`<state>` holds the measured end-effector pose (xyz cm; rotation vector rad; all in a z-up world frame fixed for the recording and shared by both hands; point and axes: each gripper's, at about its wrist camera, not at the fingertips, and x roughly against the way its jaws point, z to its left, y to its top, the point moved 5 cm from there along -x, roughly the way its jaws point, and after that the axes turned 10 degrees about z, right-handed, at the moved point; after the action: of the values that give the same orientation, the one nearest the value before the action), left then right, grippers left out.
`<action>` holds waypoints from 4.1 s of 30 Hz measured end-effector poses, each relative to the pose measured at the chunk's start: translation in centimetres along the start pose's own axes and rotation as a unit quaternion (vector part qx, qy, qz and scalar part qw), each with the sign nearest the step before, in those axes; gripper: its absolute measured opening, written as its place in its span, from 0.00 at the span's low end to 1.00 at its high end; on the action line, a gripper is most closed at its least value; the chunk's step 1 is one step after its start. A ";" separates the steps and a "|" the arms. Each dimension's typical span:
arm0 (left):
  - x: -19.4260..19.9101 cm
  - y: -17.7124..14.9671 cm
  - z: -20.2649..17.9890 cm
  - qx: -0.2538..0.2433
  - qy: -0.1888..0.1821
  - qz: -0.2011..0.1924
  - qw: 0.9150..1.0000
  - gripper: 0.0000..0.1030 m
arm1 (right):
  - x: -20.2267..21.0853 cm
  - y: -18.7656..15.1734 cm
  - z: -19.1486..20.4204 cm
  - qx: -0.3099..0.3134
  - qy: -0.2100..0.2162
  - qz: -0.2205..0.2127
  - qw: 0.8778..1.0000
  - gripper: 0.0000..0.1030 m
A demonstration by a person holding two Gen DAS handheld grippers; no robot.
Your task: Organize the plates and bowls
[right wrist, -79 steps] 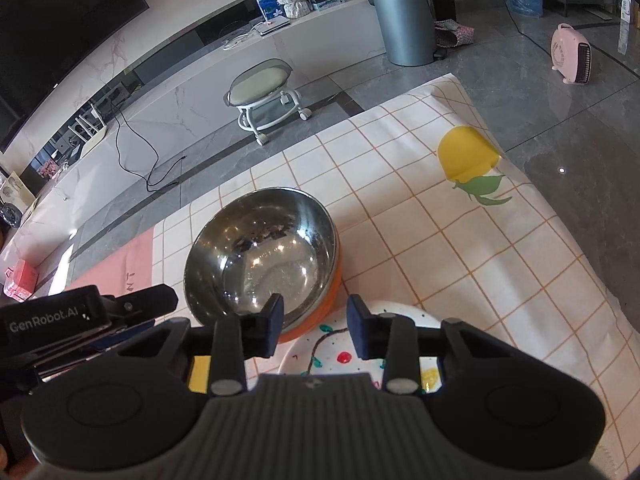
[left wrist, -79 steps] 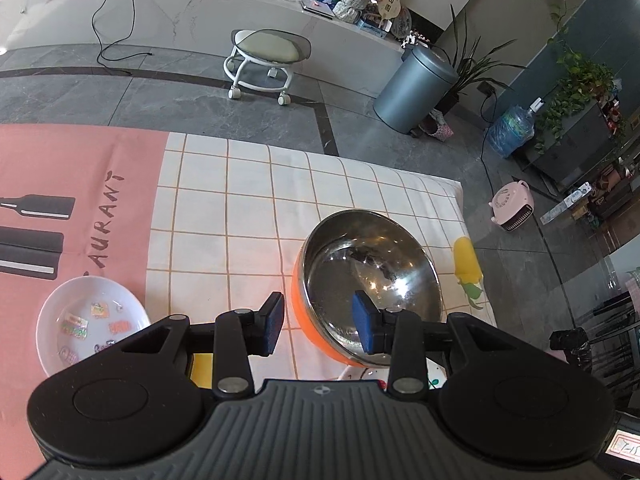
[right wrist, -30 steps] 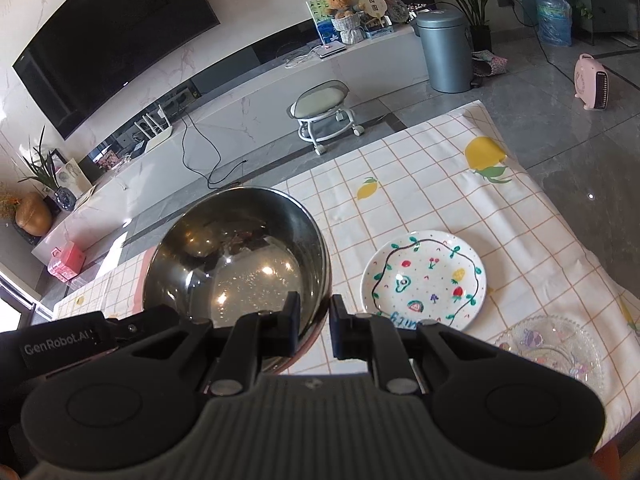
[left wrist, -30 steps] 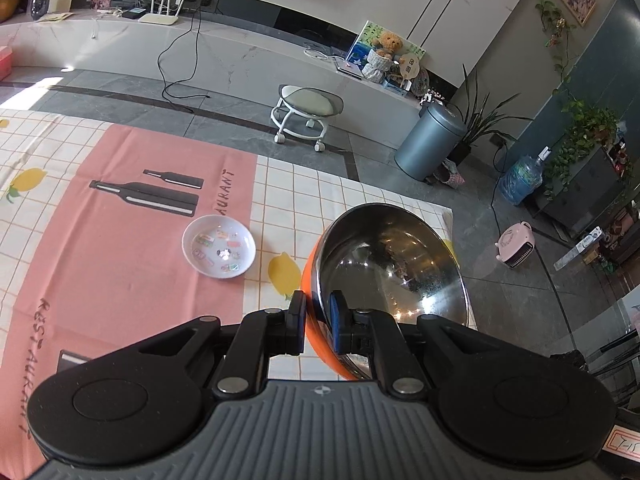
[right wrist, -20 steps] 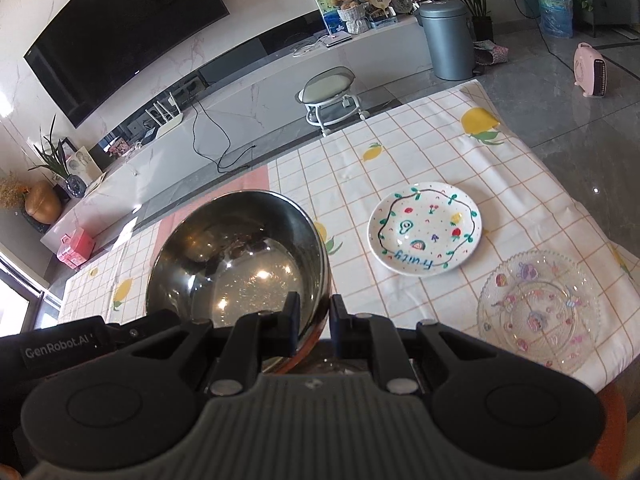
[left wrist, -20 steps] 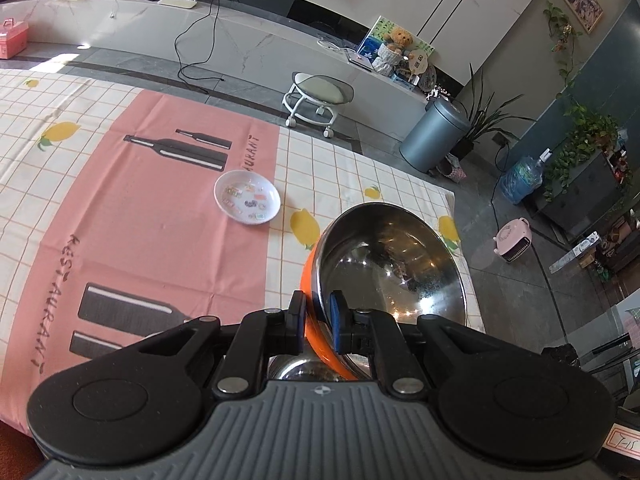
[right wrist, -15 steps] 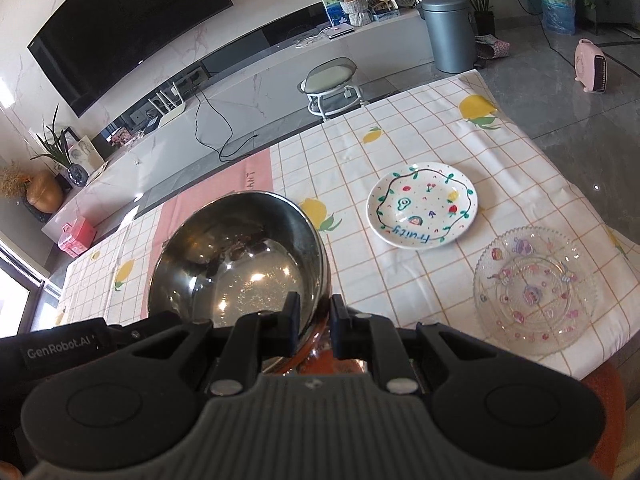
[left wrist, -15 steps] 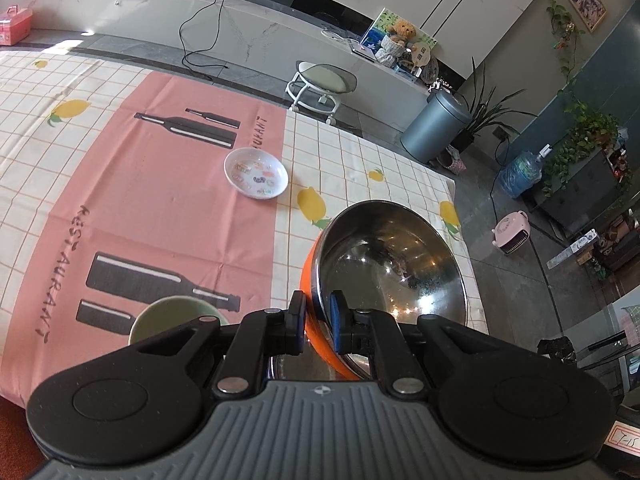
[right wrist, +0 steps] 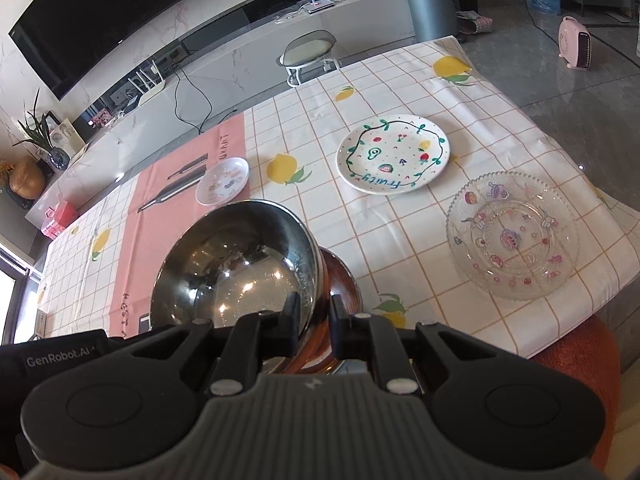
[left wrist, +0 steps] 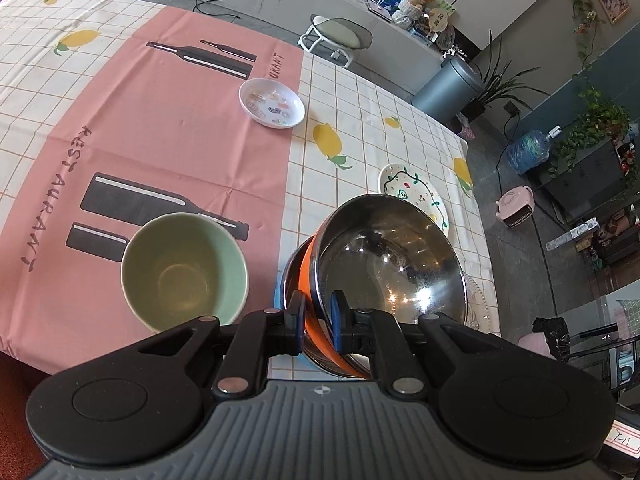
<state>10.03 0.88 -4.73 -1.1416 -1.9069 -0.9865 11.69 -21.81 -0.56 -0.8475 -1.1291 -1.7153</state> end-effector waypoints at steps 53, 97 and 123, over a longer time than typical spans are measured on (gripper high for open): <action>5.4 1.6 5.9 -0.045 0.061 -0.060 0.995 0.41 | -3.1 0.0 9.5 0.143 0.063 0.005 0.988 0.40; 1.0 1.7 14.8 0.061 0.121 -0.006 0.991 0.06 | -15.1 -1.2 17.6 0.363 -0.006 0.153 0.919 0.12; 5.1 2.3 12.0 0.054 0.094 -0.047 0.993 0.06 | -10.8 -1.9 15.2 0.192 0.063 0.135 0.970 0.11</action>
<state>8.07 13.93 -5.44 -0.8719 -1.8508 -0.9929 14.99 -3.95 -5.36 -0.6076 -1.1505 -1.2557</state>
